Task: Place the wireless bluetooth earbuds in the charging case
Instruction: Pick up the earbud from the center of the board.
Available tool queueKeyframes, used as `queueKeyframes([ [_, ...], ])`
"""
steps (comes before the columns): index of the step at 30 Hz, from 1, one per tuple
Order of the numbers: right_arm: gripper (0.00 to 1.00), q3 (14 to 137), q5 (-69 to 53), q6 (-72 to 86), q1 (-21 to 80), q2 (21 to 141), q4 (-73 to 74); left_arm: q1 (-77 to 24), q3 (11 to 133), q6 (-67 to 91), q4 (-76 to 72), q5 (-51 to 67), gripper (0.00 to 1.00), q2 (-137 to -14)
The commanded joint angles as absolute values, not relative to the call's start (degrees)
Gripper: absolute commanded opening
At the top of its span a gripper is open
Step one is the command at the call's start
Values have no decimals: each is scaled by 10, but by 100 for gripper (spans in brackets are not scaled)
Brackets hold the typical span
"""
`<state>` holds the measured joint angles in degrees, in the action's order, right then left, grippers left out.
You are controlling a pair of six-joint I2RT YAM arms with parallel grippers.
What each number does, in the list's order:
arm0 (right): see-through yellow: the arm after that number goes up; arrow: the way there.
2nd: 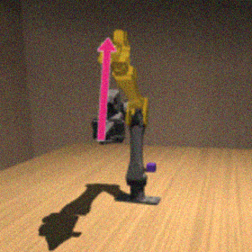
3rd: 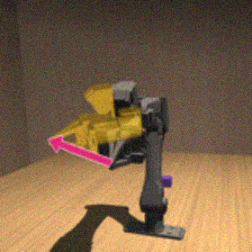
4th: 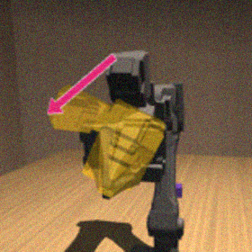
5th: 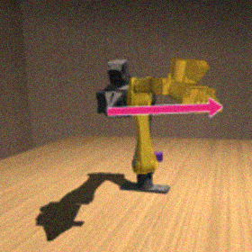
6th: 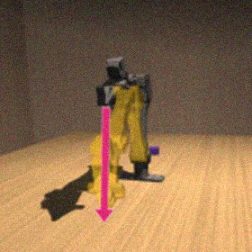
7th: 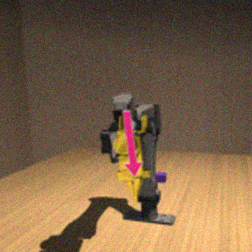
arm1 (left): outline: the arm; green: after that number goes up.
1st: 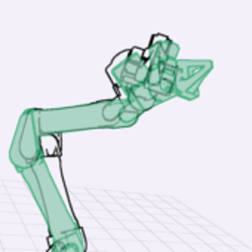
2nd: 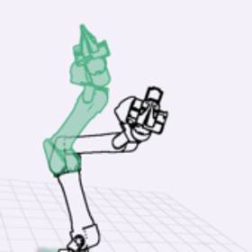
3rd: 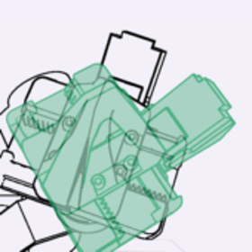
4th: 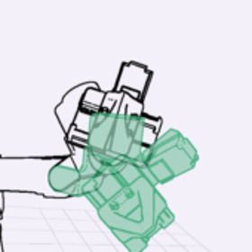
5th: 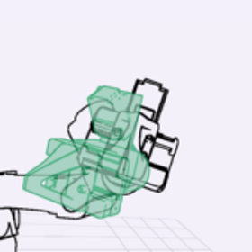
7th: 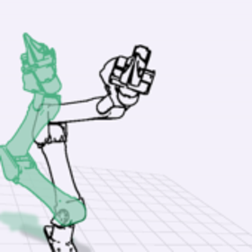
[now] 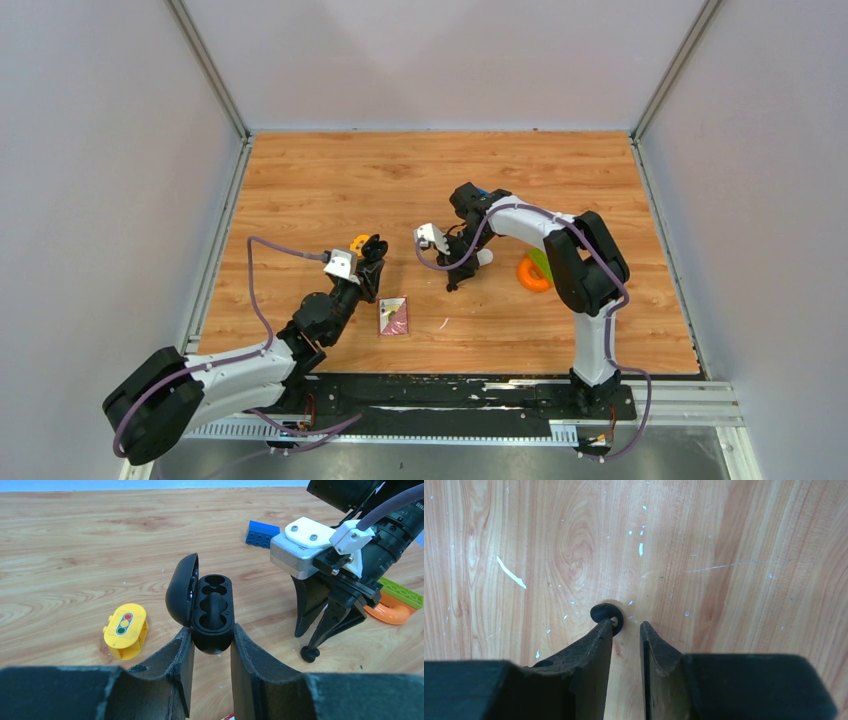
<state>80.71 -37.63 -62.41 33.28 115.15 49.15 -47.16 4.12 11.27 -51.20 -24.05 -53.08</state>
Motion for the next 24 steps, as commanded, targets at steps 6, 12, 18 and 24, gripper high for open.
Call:
queueKeyframes([
  [6,28,823,-398,-631,333,1158,519,-469,60,120,-534,-237,0,-538],
  [12,25,822,-402,-630,332,1158,522,-469,61,120,-534,-235,0,-539],
  [18,23,831,-405,-629,332,1165,536,-470,61,120,-534,-234,0,-539],
  [24,23,831,-405,-628,332,1166,547,-469,62,121,-534,-232,0,-539],
])
